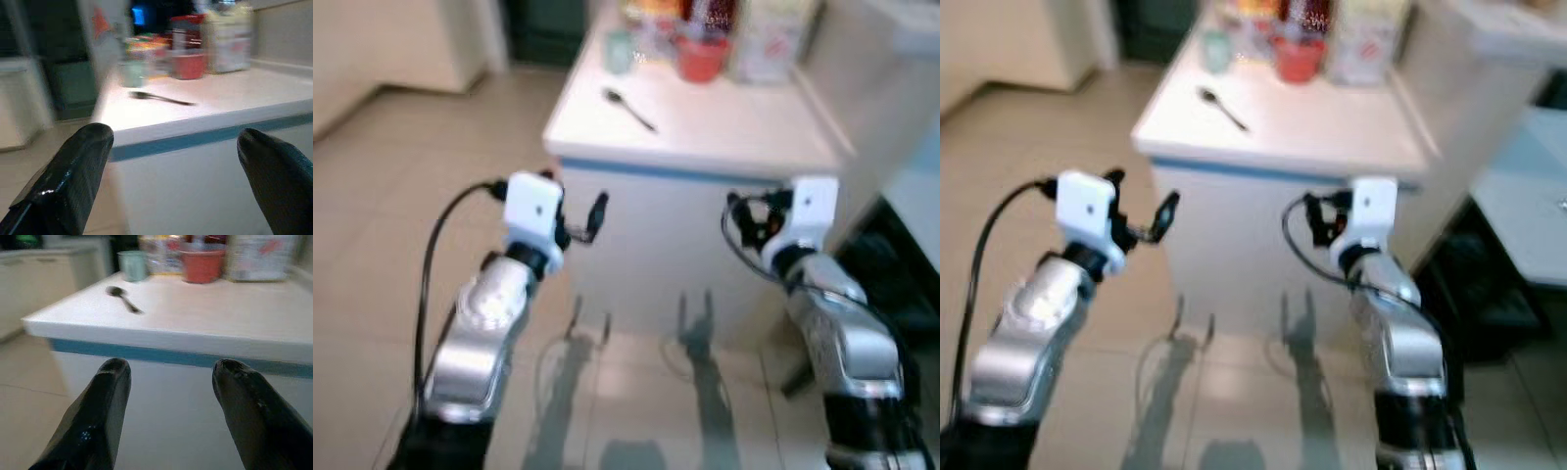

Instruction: Setting the table

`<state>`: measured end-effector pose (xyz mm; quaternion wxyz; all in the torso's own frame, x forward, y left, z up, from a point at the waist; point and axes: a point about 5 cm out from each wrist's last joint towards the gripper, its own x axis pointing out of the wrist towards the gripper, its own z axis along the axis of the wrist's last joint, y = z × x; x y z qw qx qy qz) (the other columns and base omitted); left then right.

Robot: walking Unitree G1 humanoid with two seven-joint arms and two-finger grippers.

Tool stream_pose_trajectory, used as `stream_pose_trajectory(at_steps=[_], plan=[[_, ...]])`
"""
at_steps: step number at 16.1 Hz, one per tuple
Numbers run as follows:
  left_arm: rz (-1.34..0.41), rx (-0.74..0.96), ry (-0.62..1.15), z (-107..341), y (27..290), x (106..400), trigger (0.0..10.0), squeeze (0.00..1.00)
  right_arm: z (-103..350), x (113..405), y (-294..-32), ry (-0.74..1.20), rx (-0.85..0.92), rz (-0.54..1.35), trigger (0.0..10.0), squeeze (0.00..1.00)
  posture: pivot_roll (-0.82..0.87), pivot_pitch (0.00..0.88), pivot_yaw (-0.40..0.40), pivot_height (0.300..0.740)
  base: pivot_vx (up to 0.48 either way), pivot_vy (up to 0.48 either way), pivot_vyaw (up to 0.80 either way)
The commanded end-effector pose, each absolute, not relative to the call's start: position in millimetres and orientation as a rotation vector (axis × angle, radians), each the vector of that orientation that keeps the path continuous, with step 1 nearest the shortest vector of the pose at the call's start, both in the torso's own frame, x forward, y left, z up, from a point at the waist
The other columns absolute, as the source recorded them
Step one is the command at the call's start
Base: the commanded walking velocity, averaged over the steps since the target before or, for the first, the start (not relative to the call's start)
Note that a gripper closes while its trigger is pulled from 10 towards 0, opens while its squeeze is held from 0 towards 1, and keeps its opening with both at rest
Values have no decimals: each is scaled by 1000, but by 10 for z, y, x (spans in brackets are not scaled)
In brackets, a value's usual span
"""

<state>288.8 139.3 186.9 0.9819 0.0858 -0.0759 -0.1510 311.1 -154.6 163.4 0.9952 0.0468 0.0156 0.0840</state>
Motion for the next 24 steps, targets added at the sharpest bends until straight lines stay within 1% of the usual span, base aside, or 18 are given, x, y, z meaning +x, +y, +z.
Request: stream_pose_trajectory(at_steps=[1, 6, 8, 11, 14, 18, 24], plan=[[-264, 188, -158, 1899, 1522, 2895, 10000, 0, 1717, 3136, -1409, 3, 128, 206, 10000, 0, 80, 0, -55, 740, 398, 0, 0], [-277, 187, -157, 1889, 1475, 2884, 10000, 0, 1754, 3177, -1469, -3, 108, 228, 10000, 0, 78, 0, -57, 740, 400, 0, 0], [-275, 190, -159, 1898, 1500, 2883, 10000, 0, 1768, 3194, -1466, -7, 117, 225, 10000, 0, 78, 0, -61, 740, 401, 0, 0], [-271, 196, -154, 1889, 1525, 2875, 10000, 0, 1807, 3180, -1451, -14, 121, 230, 10000, 0, 70, 0, -58, 740, 401, 0, 0], [-280, 198, -143, 1865, 1494, 2846, 10000, 0, 1775, 3165, -1505, -7, 139, 209, 10000, 0, 88, 0, -58, 740, 402, 0, 0], [-282, 207, -137, 1873, 1560, 2830, 10000, 0, 1750, 3099, -1405, 2, 148, 238, 10000, 0, 81, 0, -57, 740, 402, 0, 0], [-314, 216, -134, 1875, 1501, 2814, 10000, 0, 1715, 3096, -1418, 14, 162, 229, 10000, 0, 94, 0, -48, 740, 406, 0, 0]])
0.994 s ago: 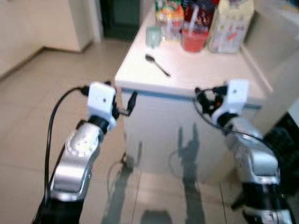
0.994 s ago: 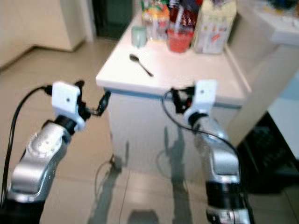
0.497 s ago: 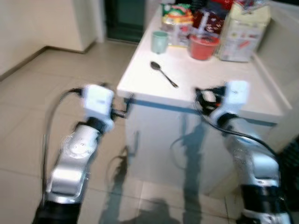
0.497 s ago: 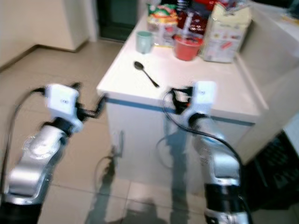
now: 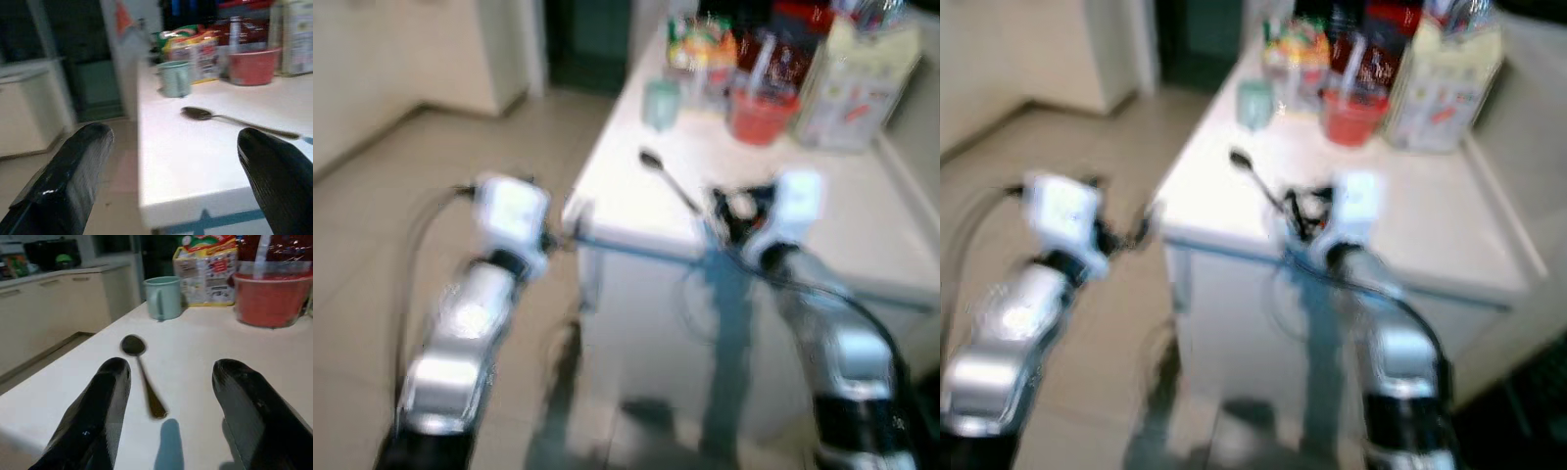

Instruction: Setting the table

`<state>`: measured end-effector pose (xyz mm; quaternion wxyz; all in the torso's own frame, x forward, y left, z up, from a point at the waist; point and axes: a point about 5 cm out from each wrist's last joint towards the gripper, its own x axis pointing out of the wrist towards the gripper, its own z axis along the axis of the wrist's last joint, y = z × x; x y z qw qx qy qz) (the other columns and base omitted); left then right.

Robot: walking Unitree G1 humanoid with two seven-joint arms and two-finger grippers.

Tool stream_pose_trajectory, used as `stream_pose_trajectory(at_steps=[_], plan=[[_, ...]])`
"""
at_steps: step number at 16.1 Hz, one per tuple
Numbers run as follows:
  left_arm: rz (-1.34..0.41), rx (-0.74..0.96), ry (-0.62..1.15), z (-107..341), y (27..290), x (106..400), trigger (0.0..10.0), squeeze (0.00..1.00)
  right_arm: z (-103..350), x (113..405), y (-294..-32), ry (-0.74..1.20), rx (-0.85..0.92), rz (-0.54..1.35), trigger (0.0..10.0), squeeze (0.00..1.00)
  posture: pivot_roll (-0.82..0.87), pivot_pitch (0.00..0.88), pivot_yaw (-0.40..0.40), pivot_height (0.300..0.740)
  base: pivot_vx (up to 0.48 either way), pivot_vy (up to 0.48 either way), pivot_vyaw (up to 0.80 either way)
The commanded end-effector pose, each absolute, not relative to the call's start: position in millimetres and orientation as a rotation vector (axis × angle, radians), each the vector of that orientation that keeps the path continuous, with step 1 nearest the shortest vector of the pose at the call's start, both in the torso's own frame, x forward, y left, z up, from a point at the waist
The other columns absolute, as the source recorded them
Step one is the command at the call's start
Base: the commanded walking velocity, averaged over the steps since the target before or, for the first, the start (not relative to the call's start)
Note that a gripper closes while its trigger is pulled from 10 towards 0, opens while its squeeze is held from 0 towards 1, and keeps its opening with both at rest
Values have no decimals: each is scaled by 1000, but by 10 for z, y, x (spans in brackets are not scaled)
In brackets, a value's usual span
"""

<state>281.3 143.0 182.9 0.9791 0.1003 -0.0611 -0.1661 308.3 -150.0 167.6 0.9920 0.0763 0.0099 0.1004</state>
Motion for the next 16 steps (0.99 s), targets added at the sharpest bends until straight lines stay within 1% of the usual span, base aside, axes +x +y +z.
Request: stream_pose_trajectory(at_steps=[1, 3, 7, 8, 9, 10, 11, 13, 15, 16], plan=[[-314, 217, -135, 1880, 1508, 2821, 10000, 0, 1716, 3091, -1410, 15, 163, 228, 10000, 0, 85, 0, -45, 740, 405, 0, 0], [-322, 212, -133, 1873, 1503, 2842, 10000, 0, 1723, 3071, -1408, 16, 162, 225, 10000, 0, 60, 0, -35, 740, 407, 0, 0], [-354, 209, -118, 1847, 1398, 2854, 10000, 0, 1736, 3126, -1509, 29, 136, 196, 10000, 0, 67, 0, -26, 740, 393, 0, 0], [-416, 224, -97, 1839, 1360, 2823, 10000, 0, 1724, 3168, -1521, 52, 122, 182, 10000, 0, 73, 0, -33, 740, 0, 0, 0], [-460, 244, -96, 1814, 1350, 2785, 10000, 0, 1713, 3193, -1511, 67, 136, 194, 10000, 212, 71, 0, -33, 740, 0, 0, 0], [-487, 240, -97, 1804, 1340, 2761, 10000, 0, 1715, 3212, -1508, 73, 140, 201, 10000, 1000, 71, 0, -33, 740, 0, 0, 0], [-542, 225, -107, 1808, 1296, 2717, 10000, 0, 1748, 3253, -1515, 82, 138, 215, 10000, 1000, 69, 0, -40, 740, 0, 0, 0], [-590, 221, -104, 1803, 1240, 2679, 10000, 0, 1782, 3311, -1554, 98, 126, 222, 10000, 1000, 80, 0, -55, 740, 0, 0, 0], [-670, 225, -81, 1768, 1151, 2587, 10000, 0, 1793, 3441, -1580, 173, 143, 266, 10000, 1000, 86, 0, -59, 740, 0, 0, 0], [-735, 238, -55, 1729, 1119, 2544, 10000, 0, 1783, 3567, -1523, 240, 130, 338, 10000, 1000, 81, 0, -56, 740, 0, 0, 0]])
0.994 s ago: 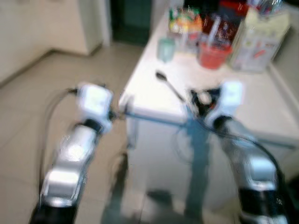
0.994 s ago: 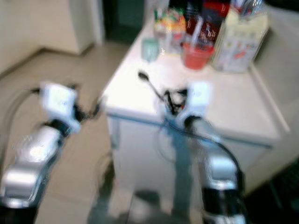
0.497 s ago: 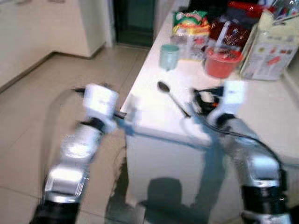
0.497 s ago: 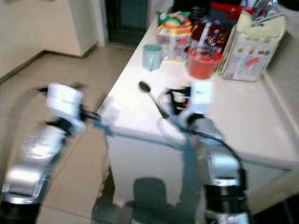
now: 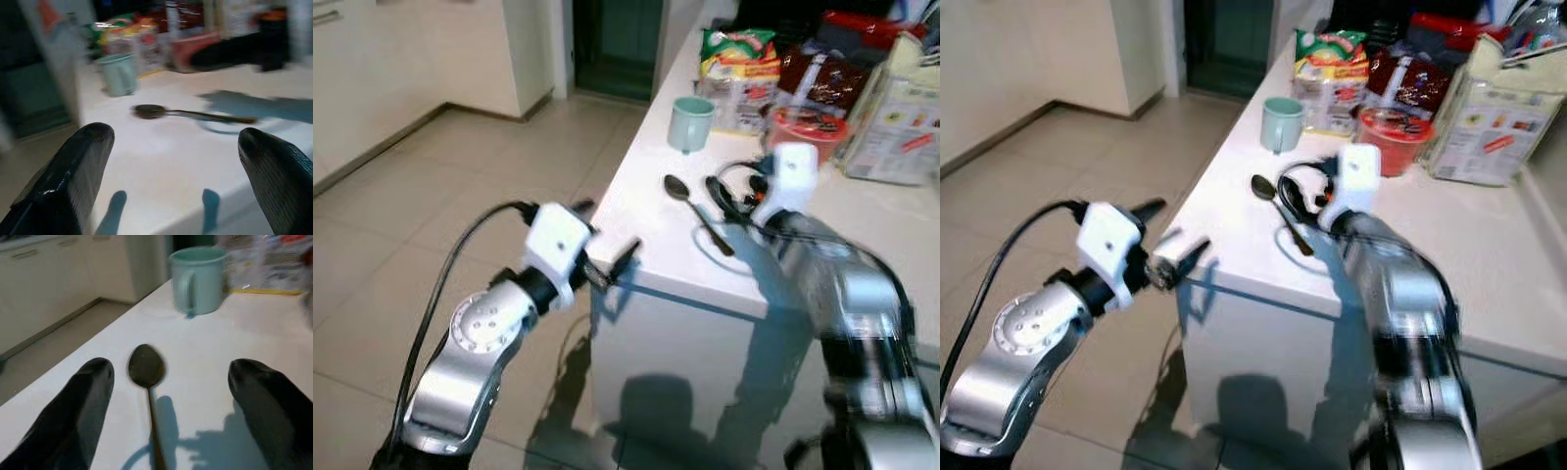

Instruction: Setting the table

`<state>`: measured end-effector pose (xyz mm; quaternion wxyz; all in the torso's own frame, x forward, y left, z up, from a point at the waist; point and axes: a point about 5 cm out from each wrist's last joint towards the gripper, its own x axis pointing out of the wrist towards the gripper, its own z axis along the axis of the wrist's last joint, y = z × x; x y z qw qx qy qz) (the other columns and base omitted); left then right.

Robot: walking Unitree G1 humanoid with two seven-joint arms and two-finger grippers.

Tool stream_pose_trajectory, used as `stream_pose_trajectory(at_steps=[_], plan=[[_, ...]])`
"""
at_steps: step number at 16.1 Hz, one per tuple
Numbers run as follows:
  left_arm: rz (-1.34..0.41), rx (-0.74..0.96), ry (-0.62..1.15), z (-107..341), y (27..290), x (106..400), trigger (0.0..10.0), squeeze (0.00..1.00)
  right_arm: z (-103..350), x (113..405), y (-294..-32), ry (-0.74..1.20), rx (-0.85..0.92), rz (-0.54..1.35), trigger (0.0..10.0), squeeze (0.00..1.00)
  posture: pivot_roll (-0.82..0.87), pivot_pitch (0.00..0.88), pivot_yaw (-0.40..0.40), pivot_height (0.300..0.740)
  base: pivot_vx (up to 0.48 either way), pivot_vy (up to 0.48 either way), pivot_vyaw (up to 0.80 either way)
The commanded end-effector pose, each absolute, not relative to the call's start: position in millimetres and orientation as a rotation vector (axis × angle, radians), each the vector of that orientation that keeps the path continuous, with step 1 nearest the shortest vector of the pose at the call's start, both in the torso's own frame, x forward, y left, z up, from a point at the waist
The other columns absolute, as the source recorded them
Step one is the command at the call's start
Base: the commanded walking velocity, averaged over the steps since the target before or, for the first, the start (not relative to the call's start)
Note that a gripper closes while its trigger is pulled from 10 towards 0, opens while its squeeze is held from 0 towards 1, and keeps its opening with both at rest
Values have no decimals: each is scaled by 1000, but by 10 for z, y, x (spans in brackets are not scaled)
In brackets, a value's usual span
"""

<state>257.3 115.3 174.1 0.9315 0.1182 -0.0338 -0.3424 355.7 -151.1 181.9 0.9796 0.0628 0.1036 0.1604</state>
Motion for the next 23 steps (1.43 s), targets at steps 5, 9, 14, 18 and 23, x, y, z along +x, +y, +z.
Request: stream_pose_trajectory(at_steps=[5, 9, 14, 18, 23], plan=[[-784, 258, -41, 1735, 1106, 2543, 10000, 0, 1627, 3819, -1380, 404, 7, 439, 10000, 604, 84, 0, -52, 740, 0, 0, 0], [-785, 263, -29, 1723, 1124, 2527, 10000, 0, 1443, 3857, -1318, 471, -43, 439, 10000, 0, 89, 0, -56, 740, 0, 0, 0], [-822, 261, -13, 1720, 1103, 2510, 10000, 0, 1180, 3794, -1347, 571, -29, 414, 4941, 0, 91, 0, -47, 740, 0, 0, 0], [-837, 260, -6, 1714, 1082, 2497, 10000, 0, 1136, 3782, -1370, 592, -16, 422, 0, 0, 88, 0, -44, 740, 0, 0, 0], [-834, 267, -4, 1715, 1090, 2498, 10000, 0, 1164, 3804, -1360, 577, -16, 429, 0, 0, 88, 0, -44, 740, 0, 0, 0]])
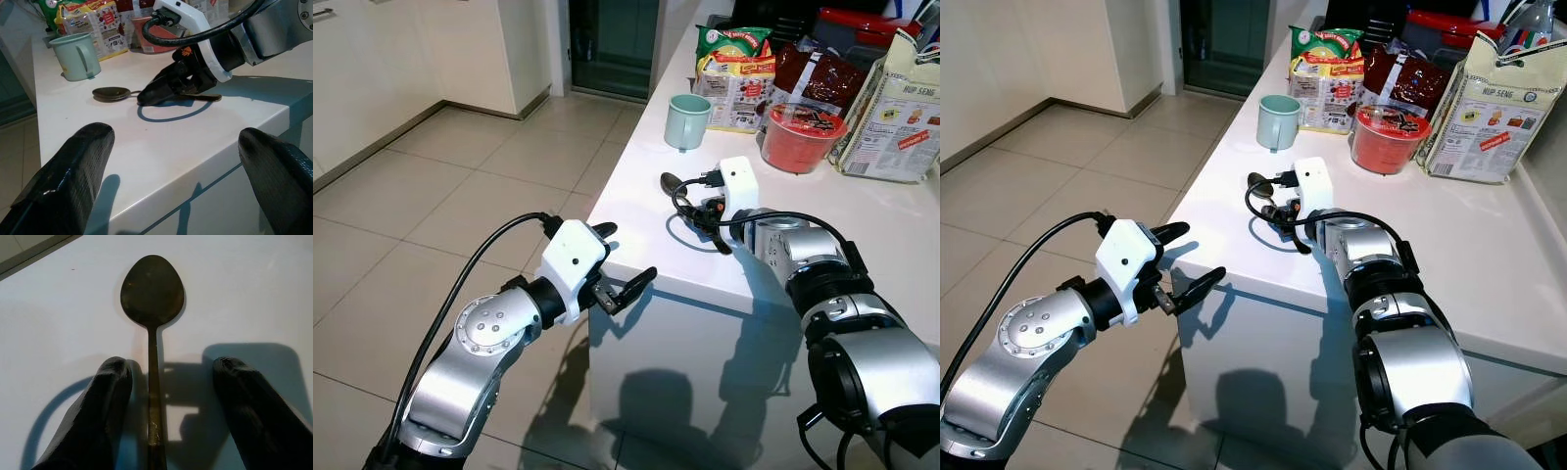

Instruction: Setting the table

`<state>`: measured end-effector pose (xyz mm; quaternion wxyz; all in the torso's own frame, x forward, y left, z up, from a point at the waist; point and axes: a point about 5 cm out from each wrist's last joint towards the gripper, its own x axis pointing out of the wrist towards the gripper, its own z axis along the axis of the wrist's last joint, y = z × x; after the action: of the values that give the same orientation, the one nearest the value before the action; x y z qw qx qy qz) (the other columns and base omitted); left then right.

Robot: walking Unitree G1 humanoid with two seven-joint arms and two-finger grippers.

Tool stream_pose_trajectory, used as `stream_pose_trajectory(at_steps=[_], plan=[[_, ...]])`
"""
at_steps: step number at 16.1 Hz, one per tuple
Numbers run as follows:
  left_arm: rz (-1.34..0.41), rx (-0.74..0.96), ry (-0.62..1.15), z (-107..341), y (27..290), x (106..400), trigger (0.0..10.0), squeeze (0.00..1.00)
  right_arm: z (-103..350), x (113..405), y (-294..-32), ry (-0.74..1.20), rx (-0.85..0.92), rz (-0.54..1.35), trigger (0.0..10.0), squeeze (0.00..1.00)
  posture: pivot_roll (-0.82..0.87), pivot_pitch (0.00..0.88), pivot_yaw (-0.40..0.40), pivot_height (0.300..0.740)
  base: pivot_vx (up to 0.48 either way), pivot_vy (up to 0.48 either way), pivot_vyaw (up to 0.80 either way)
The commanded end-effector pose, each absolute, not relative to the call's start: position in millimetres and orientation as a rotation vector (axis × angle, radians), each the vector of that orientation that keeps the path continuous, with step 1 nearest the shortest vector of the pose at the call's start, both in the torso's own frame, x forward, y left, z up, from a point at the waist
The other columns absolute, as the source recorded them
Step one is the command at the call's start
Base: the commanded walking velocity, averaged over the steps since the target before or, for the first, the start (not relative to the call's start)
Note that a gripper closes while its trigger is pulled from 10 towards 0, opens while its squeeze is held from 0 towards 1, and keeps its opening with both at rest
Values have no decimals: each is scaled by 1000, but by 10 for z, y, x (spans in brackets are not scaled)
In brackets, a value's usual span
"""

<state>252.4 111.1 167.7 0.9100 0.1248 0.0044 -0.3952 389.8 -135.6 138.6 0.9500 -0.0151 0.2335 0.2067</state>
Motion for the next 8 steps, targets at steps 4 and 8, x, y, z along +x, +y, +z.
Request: stream_pose_trajectory(at_steps=[4, 8], plan=[[-832, 270, -7, 1719, 1091, 2498, 10000, 0, 1176, 3812, -1359, 567, -39, 434, 0, 0, 88, 0, -44, 740, 0, 0, 0], [-830, 277, -9, 1722, 1095, 2501, 10000, 0, 1195, 3823, -1364, 558, -48, 439, 0, 0, 88, 0, -44, 740, 0, 0, 0]])
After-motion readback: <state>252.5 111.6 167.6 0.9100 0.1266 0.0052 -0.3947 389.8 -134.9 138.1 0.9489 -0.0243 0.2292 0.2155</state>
